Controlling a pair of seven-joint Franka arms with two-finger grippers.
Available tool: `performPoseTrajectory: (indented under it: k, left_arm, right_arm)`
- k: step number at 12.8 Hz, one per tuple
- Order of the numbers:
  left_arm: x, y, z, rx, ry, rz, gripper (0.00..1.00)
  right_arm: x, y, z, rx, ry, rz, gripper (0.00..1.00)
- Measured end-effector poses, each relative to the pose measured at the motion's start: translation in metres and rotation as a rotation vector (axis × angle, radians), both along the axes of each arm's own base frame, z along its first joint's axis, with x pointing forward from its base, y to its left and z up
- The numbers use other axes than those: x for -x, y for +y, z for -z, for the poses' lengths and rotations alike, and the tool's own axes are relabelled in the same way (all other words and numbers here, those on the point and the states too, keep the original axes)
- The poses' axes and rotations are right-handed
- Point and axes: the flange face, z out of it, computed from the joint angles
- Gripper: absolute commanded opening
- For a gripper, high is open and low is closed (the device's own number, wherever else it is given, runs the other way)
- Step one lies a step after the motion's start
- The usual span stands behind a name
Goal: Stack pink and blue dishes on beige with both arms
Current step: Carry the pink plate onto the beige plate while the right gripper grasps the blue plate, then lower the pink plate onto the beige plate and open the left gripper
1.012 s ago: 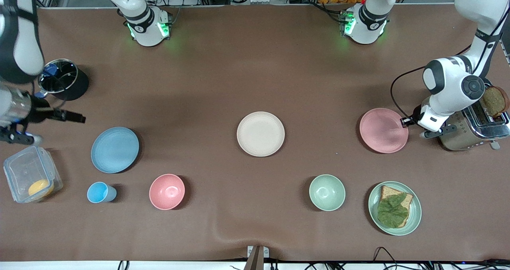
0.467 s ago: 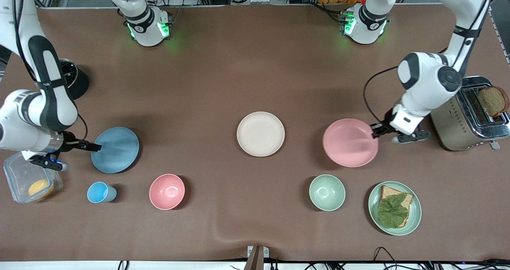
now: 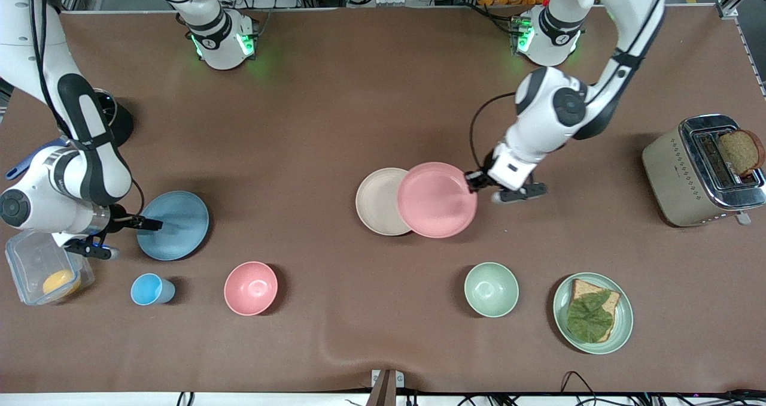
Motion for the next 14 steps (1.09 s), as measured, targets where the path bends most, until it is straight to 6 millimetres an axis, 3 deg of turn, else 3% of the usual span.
performPoseTrajectory:
  k: [1, 3, 7, 11, 14]
  left_arm:
    - [0.008, -0.020, 0.011, 0.013, 0.021, 0.007, 0.00]
    - [0.021, -0.043, 0.033, 0.025, 0.060, 0.022, 0.00]
    - [0.024, -0.053, 0.063, 0.019, 0.094, 0.050, 0.00]
    - [0.011, -0.057, 0.080, -0.011, 0.077, 0.052, 0.00]
    - [0.008, -0.061, 0.081, -0.005, 0.074, 0.051, 0.00]
  right_arm:
    - [0.001, -0.004, 0.003, -0.002, 0.001, -0.006, 0.00]
    - [0.003, -0.008, 0.005, -0.004, 0.002, -0.010, 0.00]
    - [0.002, -0.007, 0.003, -0.008, 0.001, -0.019, 0.00]
    - [-0.003, -0.004, -0.023, -0.018, 0.010, -0.028, 0.00]
    - [-0.002, 0.000, -0.058, -0.028, 0.028, -0.035, 0.00]
